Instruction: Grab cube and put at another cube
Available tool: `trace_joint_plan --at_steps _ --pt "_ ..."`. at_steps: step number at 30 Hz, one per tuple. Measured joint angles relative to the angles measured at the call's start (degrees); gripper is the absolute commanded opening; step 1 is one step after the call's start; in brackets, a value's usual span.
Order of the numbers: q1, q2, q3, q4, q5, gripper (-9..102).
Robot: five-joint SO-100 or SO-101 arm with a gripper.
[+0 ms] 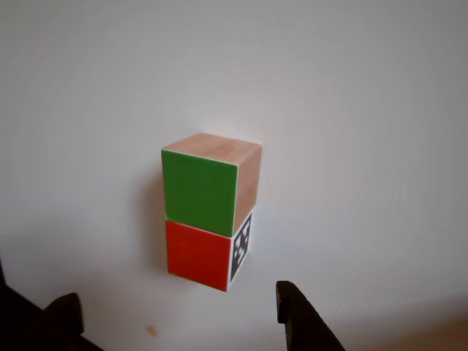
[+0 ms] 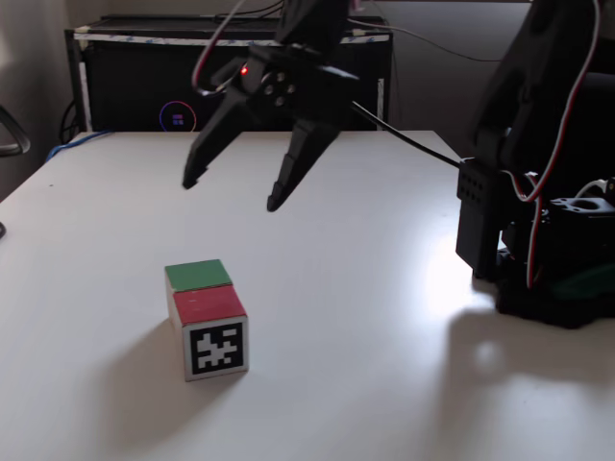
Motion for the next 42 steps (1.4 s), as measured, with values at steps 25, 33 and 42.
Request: trace_joint_plan --at_steps 25,33,42 --pt "-0.6 -28.6 -15.0 0.4 4.6 45" --pt "-1.7 -33.2 -16.9 -0.3 5.4 43" --pt "-1.6 -34.9 -17.4 -1.8 5.4 39"
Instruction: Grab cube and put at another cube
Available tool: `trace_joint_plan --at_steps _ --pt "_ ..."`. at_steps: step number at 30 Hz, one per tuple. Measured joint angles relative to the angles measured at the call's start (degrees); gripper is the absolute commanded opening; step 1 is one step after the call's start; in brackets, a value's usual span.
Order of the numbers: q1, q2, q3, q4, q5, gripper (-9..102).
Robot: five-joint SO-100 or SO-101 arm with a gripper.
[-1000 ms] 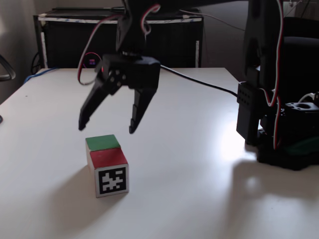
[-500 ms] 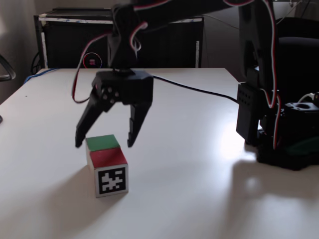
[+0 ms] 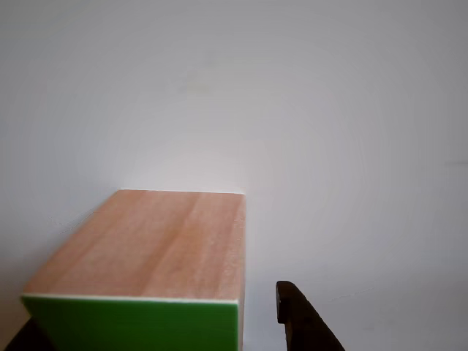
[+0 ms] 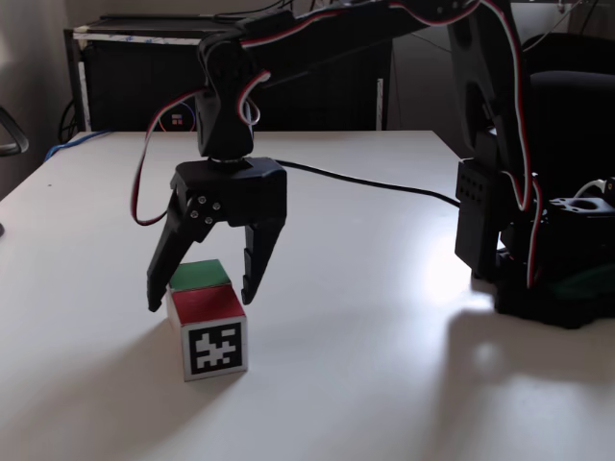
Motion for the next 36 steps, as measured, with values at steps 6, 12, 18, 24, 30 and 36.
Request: trace_joint_plan --at_steps 6,12,18,24,30,36 --pt "0.2 -1.6 -1.1 -0.6 -0.4 32" --pt "0.4 -1.9 -2.0 -0.8 0.2 22" --pt "0.9 -1.8 -3.0 -0.8 1.6 17" --pt "2.4 -0.5 -2.9 -0.9 3.4 18" --pt "2.6 7.1 -2.2 0.9 6.8 18" --pt "0.7 17.8 1.8 3.2 9.7 17"
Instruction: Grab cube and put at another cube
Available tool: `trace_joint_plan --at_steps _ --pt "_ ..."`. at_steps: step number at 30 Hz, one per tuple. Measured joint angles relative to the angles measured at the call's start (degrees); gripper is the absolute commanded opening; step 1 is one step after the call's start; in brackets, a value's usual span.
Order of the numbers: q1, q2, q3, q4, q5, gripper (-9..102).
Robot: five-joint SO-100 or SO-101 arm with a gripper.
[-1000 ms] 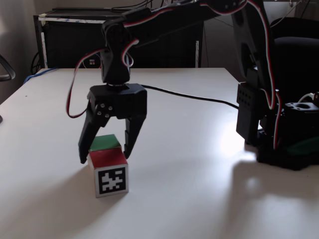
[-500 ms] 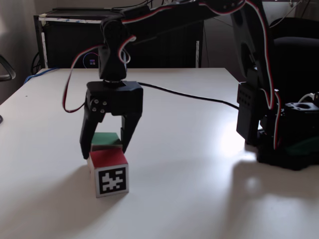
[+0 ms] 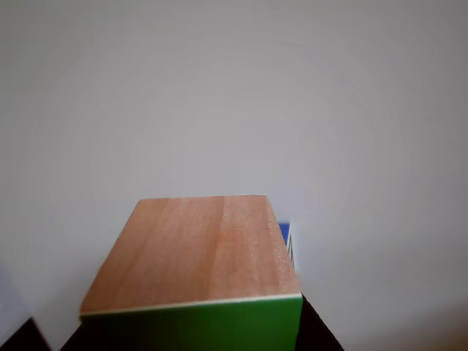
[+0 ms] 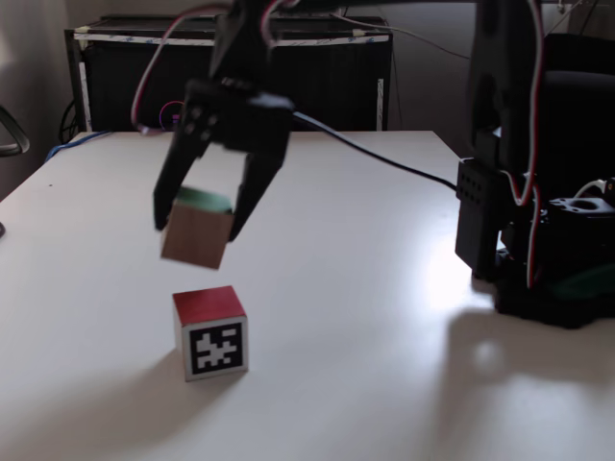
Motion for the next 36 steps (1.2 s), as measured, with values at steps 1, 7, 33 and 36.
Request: trace_joint_plan --at_steps 1,7,33,36 --pt "-0.6 1.8 0.5 0.5 0.5 17" --pt "-4.4 9.6 1.4 4.0 2.6 17" --pt "-12.0 -14.3 -20.3 13.0 7.1 18" --pt "-11.8 -16.7 -22.4 14.2 7.4 18"
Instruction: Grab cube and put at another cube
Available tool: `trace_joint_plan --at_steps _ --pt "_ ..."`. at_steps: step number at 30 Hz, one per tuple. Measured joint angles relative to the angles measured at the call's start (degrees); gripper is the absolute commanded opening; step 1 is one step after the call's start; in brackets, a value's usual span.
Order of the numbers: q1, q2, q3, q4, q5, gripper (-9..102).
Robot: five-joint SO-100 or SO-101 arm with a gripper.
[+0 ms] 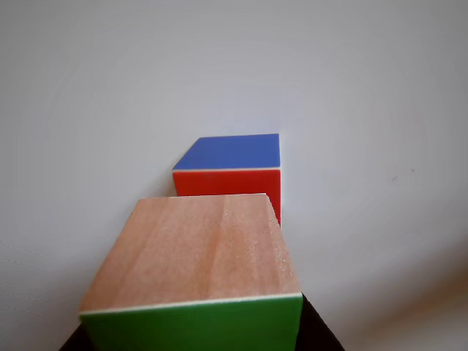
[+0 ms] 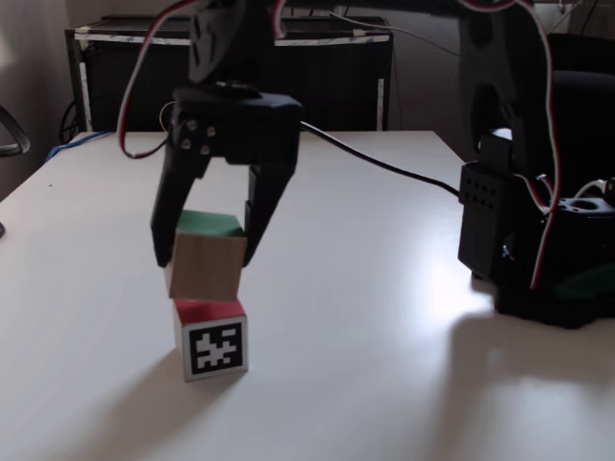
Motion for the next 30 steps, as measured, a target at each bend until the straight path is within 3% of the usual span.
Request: trace_joint_plan --at_steps 30 --pt "0.1 -8.3 -12.2 9.8 0.4 37"
